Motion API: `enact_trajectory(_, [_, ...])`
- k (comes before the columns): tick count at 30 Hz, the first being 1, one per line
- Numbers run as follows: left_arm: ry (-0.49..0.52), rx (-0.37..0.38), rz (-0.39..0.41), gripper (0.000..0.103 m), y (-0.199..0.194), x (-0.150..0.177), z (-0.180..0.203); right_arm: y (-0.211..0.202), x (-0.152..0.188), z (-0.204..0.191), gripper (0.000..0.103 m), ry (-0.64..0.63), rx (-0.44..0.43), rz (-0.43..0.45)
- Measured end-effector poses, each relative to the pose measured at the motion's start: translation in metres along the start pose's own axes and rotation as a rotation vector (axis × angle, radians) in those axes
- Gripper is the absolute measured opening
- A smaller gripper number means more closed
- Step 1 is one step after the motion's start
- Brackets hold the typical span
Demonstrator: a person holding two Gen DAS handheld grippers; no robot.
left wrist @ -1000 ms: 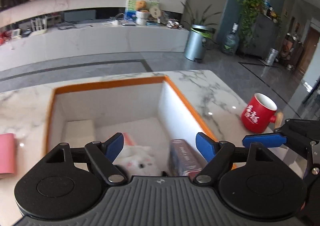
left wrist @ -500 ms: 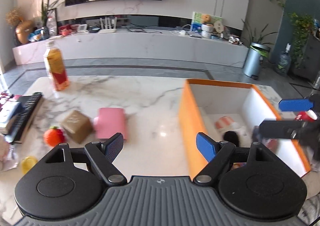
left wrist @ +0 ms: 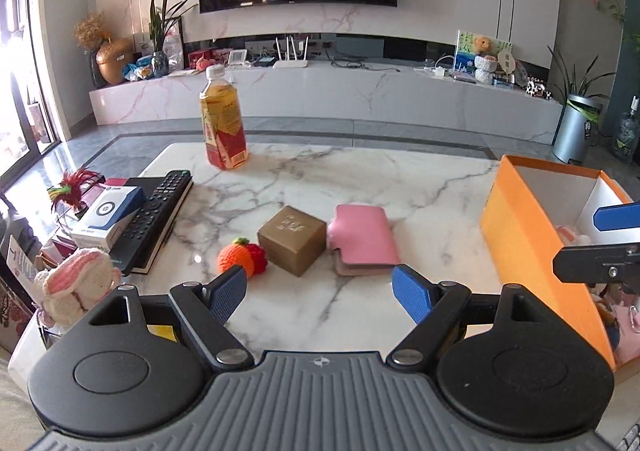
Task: Organize objects
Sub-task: 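Withdraw the left gripper while right moves toward the brown box and pink wallet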
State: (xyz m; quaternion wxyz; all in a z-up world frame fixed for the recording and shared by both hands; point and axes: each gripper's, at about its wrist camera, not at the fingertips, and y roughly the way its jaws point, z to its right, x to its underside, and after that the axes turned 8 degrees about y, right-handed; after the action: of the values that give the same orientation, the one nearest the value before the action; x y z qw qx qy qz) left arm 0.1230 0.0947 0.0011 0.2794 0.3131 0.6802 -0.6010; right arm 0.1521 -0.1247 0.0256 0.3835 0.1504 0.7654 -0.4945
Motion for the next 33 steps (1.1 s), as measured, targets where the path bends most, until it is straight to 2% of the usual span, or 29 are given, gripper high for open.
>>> enact_trajectory(6, [-0.136, -0.003, -0.118, 0.095, 0.015, 0.013, -0.052, 0.061, -0.02, -0.019, 0.1, 0.092, 0.002, -0.092])
enact_trajectory(11, [-0.245, -0.017, -0.145, 0.095, 0.018, 0.02, -0.079, 0.116, -0.049, -0.038, 0.1, 0.197, 0.006, -0.142])
enact_trajectory(15, [-0.305, -0.035, -0.217, 0.095, 0.027, 0.028, -0.099, 0.163, -0.064, -0.07, 0.1, 0.1, -0.018, -0.197])
enact_trajectory(18, [-0.346, -0.026, -0.231, 0.095, 0.027, 0.033, -0.113, 0.201, -0.069, -0.089, 0.1, 0.055, -0.012, -0.24])
enact_trajectory(22, [-0.404, 0.001, -0.23, 0.095, 0.025, 0.038, -0.131, 0.246, -0.066, -0.107, 0.1, -0.091, 0.03, -0.272])
enact_trajectory(25, [-0.442, 0.012, -0.244, 0.095, 0.028, 0.044, -0.143, 0.271, -0.067, -0.109, 0.097, -0.11, 0.045, -0.3])
enact_trajectory(29, [-0.501, 0.018, -0.258, 0.095, 0.033, 0.05, -0.158, 0.291, -0.065, -0.111, 0.083, -0.109, 0.041, -0.339])
enact_trajectory(33, [-0.504, 0.032, -0.277, 0.095, 0.039, 0.051, -0.158, 0.296, -0.061, -0.117, 0.072, -0.146, 0.032, -0.331])
